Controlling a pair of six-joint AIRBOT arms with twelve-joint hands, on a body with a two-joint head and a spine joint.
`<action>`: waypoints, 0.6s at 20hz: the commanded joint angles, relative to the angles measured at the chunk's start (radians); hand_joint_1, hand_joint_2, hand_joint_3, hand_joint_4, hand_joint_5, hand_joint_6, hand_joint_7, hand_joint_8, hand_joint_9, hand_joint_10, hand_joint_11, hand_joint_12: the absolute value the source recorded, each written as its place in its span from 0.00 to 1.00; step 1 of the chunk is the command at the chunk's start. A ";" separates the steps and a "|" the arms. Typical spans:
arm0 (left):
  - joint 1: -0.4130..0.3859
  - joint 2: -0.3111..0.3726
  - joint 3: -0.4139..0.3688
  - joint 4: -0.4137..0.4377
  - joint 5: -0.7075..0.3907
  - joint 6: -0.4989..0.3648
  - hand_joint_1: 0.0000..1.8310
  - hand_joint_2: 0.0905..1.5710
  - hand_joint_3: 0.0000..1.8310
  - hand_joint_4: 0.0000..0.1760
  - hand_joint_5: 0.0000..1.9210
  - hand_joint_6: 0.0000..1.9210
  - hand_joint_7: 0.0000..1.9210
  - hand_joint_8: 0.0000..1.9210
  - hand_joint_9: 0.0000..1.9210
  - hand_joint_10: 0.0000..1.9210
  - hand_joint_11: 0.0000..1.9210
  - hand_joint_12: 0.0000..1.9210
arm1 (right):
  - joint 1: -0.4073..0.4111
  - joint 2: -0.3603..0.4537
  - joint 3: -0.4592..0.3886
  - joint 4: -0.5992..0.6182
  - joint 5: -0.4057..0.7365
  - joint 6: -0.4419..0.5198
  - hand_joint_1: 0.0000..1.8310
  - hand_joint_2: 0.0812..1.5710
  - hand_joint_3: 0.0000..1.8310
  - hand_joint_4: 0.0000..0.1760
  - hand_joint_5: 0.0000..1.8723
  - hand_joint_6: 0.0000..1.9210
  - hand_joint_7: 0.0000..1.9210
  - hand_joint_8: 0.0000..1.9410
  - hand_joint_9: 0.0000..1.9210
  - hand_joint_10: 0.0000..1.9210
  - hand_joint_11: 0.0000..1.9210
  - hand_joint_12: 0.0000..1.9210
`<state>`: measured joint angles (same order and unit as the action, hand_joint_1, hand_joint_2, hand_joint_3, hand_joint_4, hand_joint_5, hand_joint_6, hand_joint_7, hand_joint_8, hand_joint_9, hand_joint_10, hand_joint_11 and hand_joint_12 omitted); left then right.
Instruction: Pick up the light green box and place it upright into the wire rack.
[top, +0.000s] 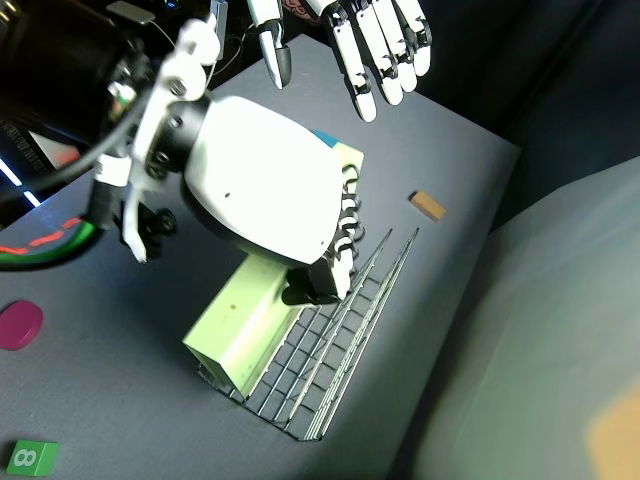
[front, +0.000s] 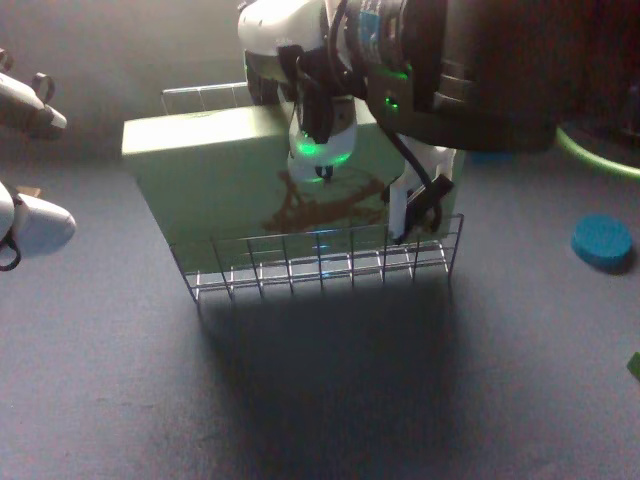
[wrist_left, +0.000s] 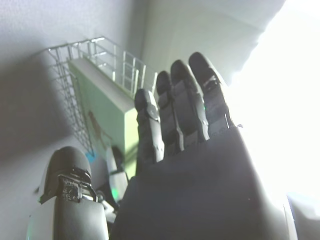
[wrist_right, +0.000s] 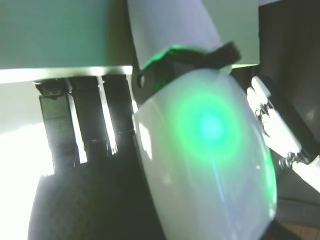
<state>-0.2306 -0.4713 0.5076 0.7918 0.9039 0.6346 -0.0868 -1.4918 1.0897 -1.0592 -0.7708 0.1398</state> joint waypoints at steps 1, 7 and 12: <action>-0.007 -0.003 -0.006 0.066 -0.064 -0.002 0.10 0.74 0.00 0.45 0.19 0.00 0.16 0.00 0.15 0.00 0.00 0.35 | 0.000 -0.008 0.011 -0.069 0.038 0.002 0.74 0.72 0.00 0.00 0.42 0.56 0.48 0.55 0.46 0.70 0.43 0.69; 0.002 -0.017 -0.010 0.066 -0.064 -0.012 0.10 0.74 0.00 0.45 0.19 0.00 0.16 0.00 0.15 0.00 0.00 0.36 | -0.038 -0.018 0.032 -0.069 0.038 0.008 0.74 0.72 0.00 0.00 0.42 0.56 0.48 0.55 0.46 0.70 0.43 0.69; 0.036 -0.026 -0.011 0.072 -0.079 -0.047 0.10 0.74 0.00 0.45 0.19 0.00 0.16 0.00 0.15 0.00 0.00 0.36 | -0.054 -0.018 0.032 -0.046 0.028 0.011 0.74 0.72 0.00 0.00 0.42 0.56 0.48 0.55 0.46 0.70 0.43 0.69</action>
<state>-0.1825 -0.4961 0.4995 0.8001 0.8879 0.5903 -0.1486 -1.5063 1.1198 -1.0451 -0.7715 0.1505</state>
